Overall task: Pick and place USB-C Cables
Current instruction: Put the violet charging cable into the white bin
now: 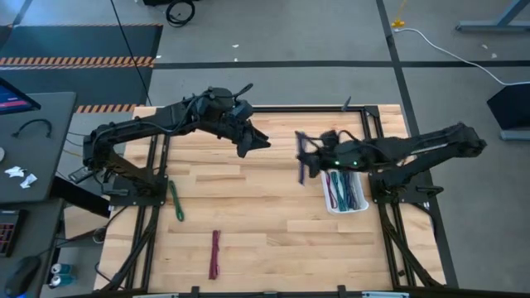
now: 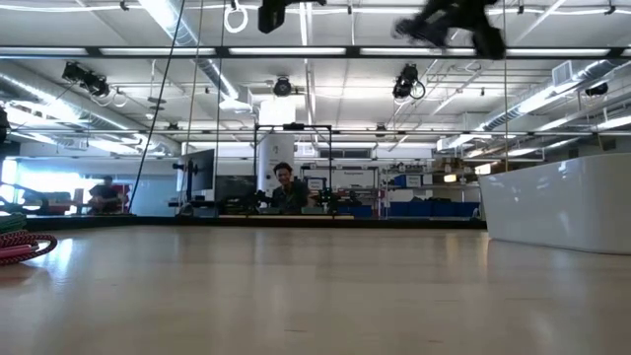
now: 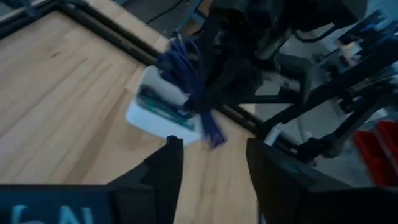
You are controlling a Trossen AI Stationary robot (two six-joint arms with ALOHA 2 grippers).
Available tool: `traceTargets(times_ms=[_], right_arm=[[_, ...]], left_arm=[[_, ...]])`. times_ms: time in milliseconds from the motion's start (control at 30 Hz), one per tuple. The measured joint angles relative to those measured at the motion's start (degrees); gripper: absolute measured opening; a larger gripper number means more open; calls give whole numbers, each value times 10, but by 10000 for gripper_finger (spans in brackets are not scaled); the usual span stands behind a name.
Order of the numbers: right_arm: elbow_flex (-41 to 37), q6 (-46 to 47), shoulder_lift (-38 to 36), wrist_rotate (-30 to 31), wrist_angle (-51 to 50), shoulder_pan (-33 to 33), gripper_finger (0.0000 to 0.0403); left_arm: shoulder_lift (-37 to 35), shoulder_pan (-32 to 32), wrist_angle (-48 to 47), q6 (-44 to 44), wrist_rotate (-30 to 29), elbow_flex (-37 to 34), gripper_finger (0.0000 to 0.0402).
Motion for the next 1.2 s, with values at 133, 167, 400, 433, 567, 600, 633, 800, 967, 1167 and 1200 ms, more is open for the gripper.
traceTargets(times_ms=[133,167,400,433,567,600,633,800,967,1167,1200], right_arm=[[0,154,-50,-52,-203,20,27],[0,185,-59,-77,-252,24,27],[-2,319,-92,-228,-492,52,27],[-9,328,-96,-246,-506,54,27],[-59,341,-117,-312,-488,53,27],[-74,341,-121,-322,-480,49,27],[-88,345,-126,-329,-467,45,27],[-142,365,-139,-328,-406,15,27],[-190,344,-139,-314,-335,-27,28],[-226,297,-127,-279,-278,-72,28],[-229,292,-123,-273,-272,-78,28]], left_arm=[[0,1,-27,14,-11,0,201],[0,1,-31,15,-15,0,204],[0,0,-48,35,-29,0,203],[0,0,-48,38,-29,0,201],[0,0,-49,40,-29,0,192],[0,0,-49,39,-29,0,191],[0,0,-49,40,-29,0,189],[0,0,-49,40,-29,0,188],[0,0,-49,40,-29,0,184],[0,0,-49,39,-29,0,183],[0,0,-48,39,-29,0,182]])
